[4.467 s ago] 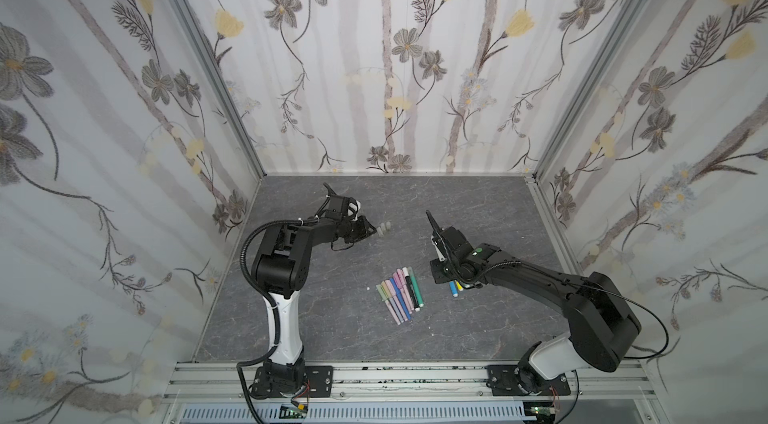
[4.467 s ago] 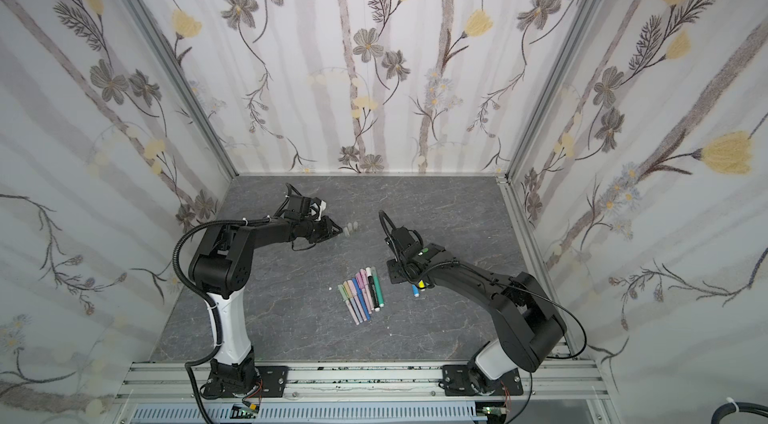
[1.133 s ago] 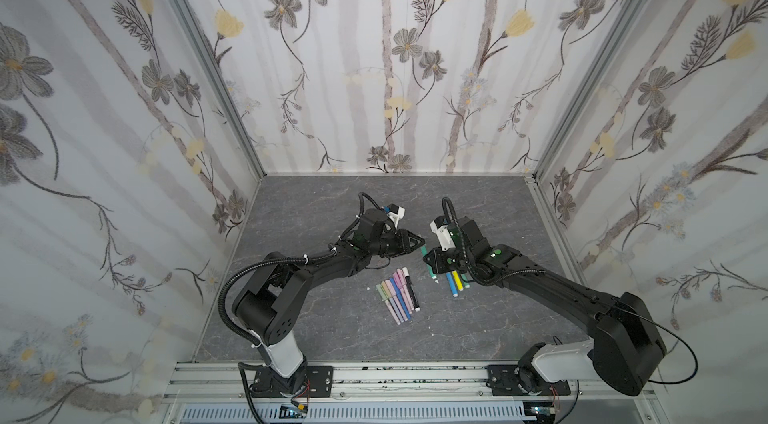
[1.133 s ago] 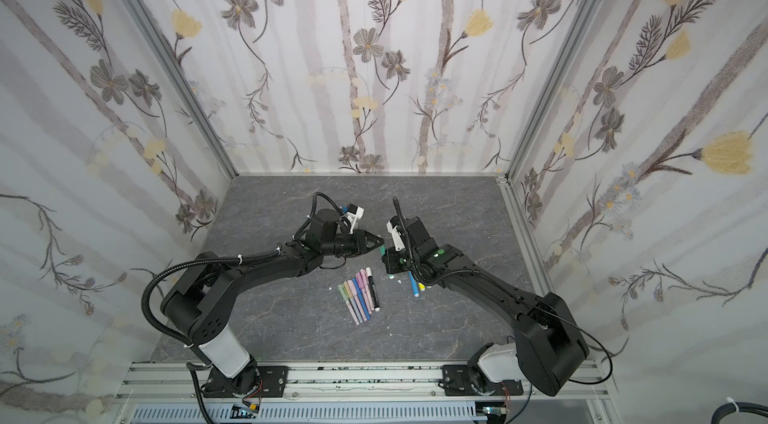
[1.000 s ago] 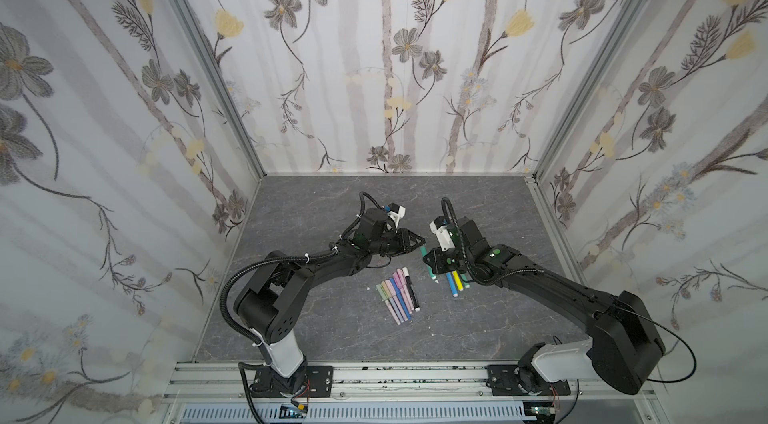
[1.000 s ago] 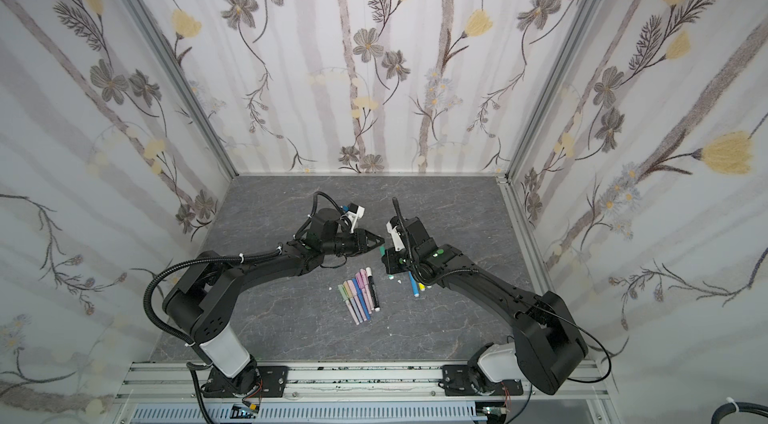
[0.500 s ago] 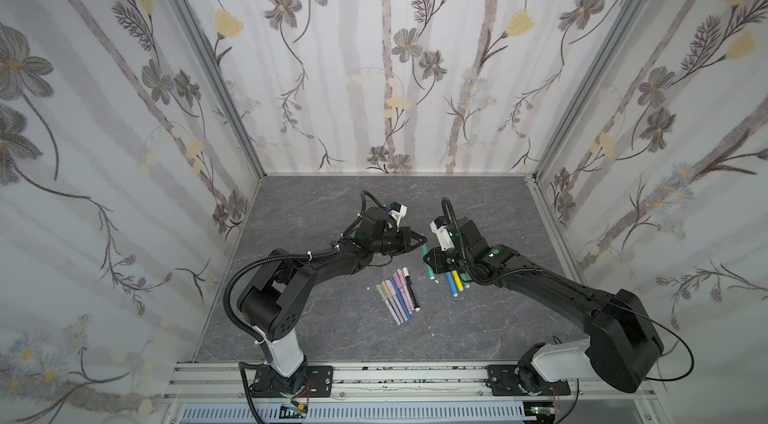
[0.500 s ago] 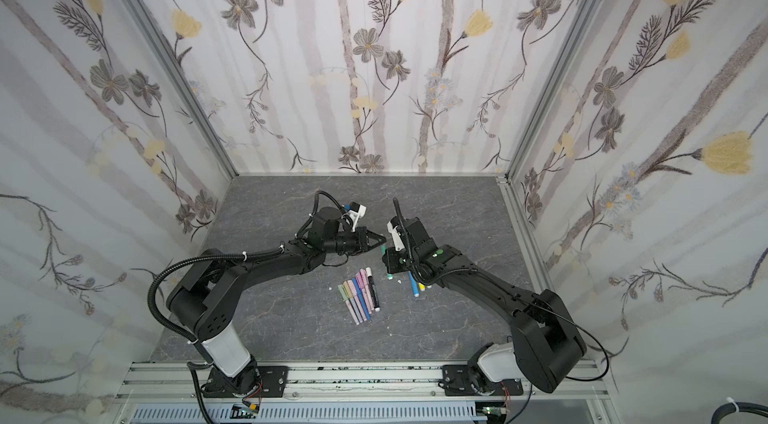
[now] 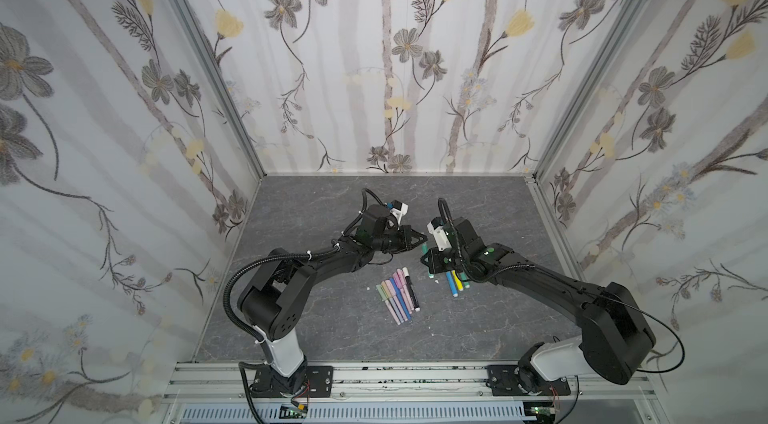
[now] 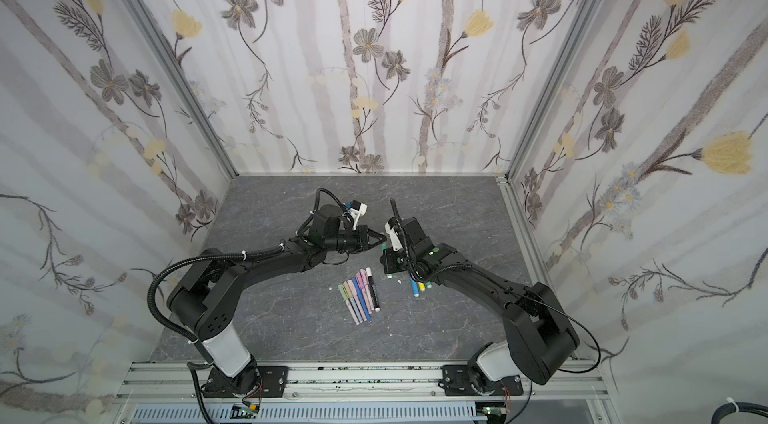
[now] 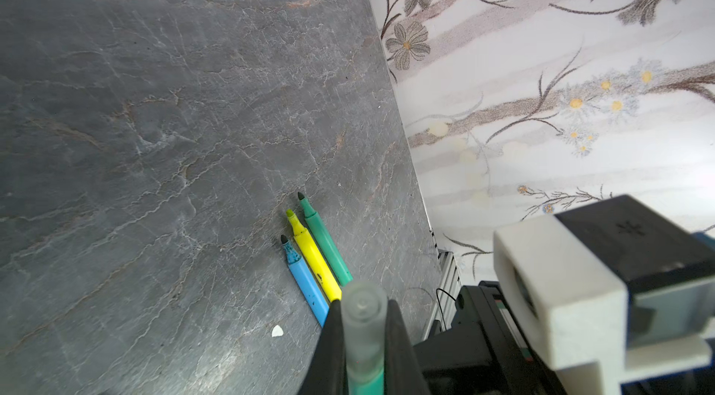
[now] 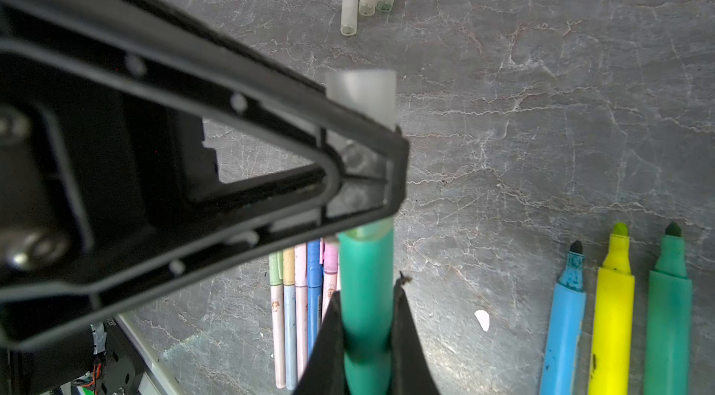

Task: Open the pen caps
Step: 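Close the left gripper on the clear cap and pull it off the highlighter, then carry the cap toward the other caps while the right lowers the highlighter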

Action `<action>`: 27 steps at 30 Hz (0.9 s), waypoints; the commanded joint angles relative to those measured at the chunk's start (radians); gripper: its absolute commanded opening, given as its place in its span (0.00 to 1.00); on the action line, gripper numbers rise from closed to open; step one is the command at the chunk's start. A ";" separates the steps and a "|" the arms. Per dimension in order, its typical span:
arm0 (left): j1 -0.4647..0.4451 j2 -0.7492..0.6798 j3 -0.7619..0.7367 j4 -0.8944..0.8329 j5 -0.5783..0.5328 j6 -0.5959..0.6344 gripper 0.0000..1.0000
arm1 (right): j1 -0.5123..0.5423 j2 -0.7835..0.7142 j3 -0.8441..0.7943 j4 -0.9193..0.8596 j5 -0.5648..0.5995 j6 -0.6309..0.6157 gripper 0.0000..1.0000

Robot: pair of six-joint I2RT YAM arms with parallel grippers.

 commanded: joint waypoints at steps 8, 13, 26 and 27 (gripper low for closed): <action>0.044 0.037 0.050 -0.041 -0.092 0.082 0.00 | 0.034 -0.045 -0.079 0.002 -0.005 0.014 0.00; 0.075 0.067 0.079 -0.042 -0.082 0.081 0.00 | 0.053 -0.079 -0.127 0.001 0.008 0.030 0.00; 0.134 0.077 0.078 -0.008 -0.052 0.061 0.00 | 0.059 -0.124 -0.210 0.000 0.033 0.041 0.00; 0.143 0.068 0.071 -0.011 -0.051 0.062 0.00 | 0.058 -0.122 -0.207 -0.012 0.051 0.040 0.00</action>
